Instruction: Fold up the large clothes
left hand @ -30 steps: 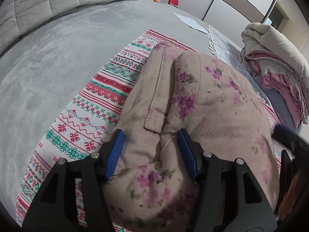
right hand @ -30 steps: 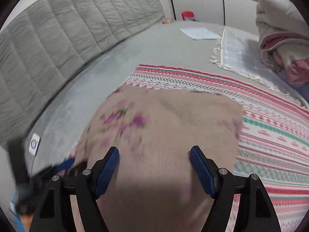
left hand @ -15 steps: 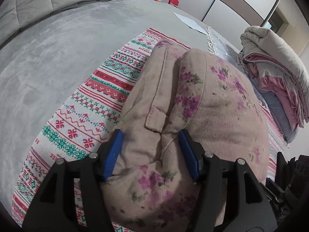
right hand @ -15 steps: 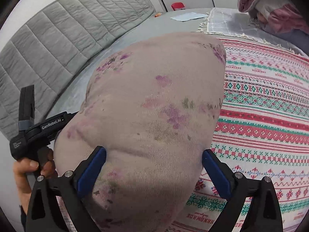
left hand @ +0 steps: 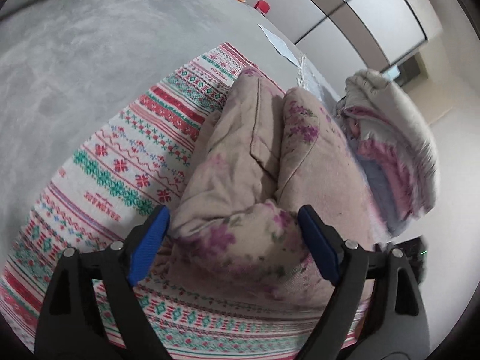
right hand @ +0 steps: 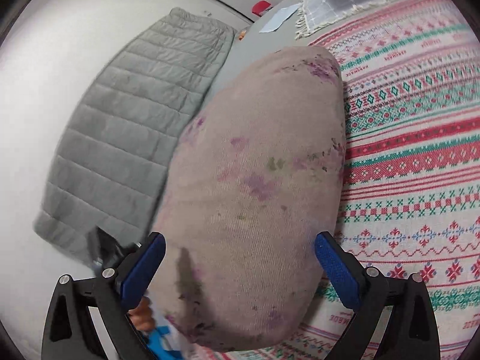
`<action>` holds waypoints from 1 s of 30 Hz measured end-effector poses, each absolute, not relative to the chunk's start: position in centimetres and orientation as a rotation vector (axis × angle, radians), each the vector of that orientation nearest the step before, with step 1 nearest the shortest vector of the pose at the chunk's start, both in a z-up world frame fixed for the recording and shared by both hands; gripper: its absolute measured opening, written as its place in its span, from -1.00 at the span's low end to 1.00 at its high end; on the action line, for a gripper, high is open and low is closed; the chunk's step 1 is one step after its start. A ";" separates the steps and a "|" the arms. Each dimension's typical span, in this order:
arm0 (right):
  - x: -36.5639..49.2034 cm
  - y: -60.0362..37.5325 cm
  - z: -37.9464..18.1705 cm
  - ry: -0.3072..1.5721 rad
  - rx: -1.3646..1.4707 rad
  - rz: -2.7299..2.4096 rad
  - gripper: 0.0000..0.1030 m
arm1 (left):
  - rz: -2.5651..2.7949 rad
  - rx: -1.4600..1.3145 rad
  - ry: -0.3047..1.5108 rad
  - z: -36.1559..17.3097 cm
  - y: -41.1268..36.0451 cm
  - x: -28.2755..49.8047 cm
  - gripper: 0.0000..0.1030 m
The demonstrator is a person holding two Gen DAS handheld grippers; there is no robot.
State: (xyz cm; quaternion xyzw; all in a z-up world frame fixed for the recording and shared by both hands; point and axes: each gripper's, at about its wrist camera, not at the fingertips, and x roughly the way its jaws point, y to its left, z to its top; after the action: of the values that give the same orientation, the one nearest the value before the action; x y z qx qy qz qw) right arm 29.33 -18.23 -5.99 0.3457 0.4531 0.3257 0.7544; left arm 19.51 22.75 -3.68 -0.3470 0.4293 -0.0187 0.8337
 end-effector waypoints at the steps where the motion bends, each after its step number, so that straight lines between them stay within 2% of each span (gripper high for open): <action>1: 29.5 -18.7 -6.2 0.989 0.763 0.692 0.95 | -0.043 -0.775 0.911 -3.9 23.2 19.4 0.71; 6: 30.4 -19.4 -8.3 1.029 0.841 0.668 0.95 | -0.045 -0.771 0.935 -5.1 22.9 19.7 0.86; 13: 31.7 -18.3 -11.0 1.051 0.933 0.690 0.99 | -0.139 -0.983 0.993 -9.3 23.3 20.6 1.00; 22: 34.6 -17.7 -12.7 1.067 1.045 0.730 1.00 | -0.140 -0.975 0.977 -9.1 22.6 20.7 1.00; 28: 37.5 -16.7 -12.8 1.079 0.994 0.739 1.00 | -0.103 -0.970 0.970 -9.6 22.2 21.1 0.99; 30: 38.0 -16.2 -12.5 1.071 0.974 0.747 1.00 | -0.075 -0.942 0.962 -9.2 21.8 21.1 0.74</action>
State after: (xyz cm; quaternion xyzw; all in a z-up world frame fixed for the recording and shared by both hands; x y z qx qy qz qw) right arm 37.97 -16.22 -12.54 0.4348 0.4780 0.3338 0.6863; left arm 21.12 21.85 -9.23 -0.4363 0.4452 -0.0346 0.7812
